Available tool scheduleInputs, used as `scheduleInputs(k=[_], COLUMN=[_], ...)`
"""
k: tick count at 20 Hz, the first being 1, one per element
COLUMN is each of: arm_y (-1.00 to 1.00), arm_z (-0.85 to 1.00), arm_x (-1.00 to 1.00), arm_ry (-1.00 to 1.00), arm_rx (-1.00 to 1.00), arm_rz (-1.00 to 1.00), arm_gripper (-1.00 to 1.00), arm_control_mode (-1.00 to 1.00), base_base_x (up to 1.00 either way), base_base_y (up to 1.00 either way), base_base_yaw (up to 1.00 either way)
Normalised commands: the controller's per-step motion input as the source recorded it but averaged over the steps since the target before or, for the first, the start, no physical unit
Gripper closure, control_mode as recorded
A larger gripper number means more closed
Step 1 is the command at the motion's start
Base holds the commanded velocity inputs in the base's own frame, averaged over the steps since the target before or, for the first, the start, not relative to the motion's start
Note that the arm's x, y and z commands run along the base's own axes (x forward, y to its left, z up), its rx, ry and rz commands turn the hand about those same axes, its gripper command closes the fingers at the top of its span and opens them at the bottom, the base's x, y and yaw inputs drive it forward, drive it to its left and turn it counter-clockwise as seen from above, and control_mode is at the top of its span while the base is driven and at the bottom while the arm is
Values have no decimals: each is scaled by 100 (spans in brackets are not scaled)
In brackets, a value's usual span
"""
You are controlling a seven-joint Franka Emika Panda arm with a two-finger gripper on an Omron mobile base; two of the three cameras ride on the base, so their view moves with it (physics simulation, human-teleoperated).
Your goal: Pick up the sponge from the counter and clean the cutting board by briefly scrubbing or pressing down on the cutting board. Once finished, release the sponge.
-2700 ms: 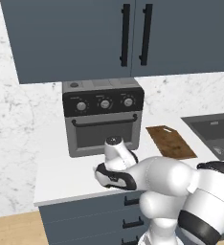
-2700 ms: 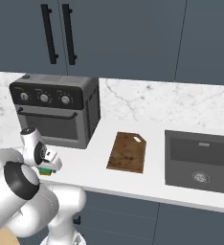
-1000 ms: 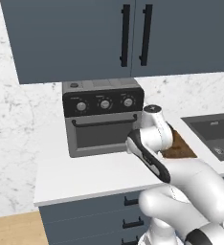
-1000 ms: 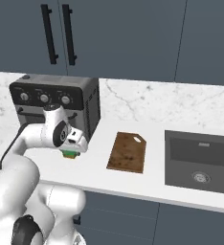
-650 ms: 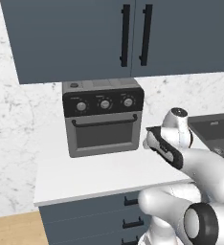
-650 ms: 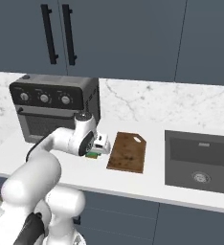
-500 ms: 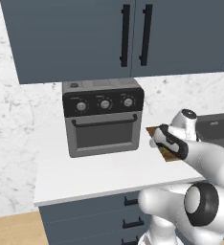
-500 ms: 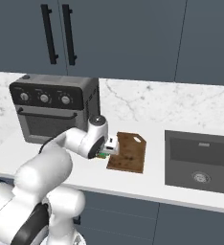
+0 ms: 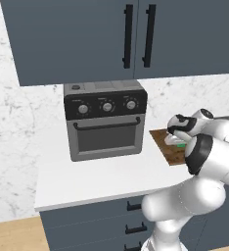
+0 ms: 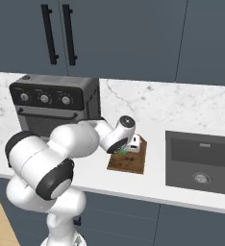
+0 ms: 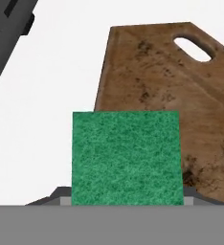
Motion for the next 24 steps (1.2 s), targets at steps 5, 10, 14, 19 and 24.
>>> scheduleInputs(k=[5, 10, 14, 19, 24], arm_y=[0, 3, 15, 3, 1], arm_z=[-4, -31, -64, -39, -15], arm_x=[0, 5, 0, 1, 12], arm_ry=[5, 12, 6, 0, -5], arm_rx=[0, 0, -1, 0, 0], arm_rz=[0, -2, -6, -3, -3], arm_gripper=[100, 100, 100, 100, 100], arm_control_mode=[-100, -100, -100, -100, -100], base_base_x=[0, 0, 0, 0, 0], base_base_y=[0, 0, 0, 0, 0], base_base_yaw=[0, 0, 0, 0, 0])
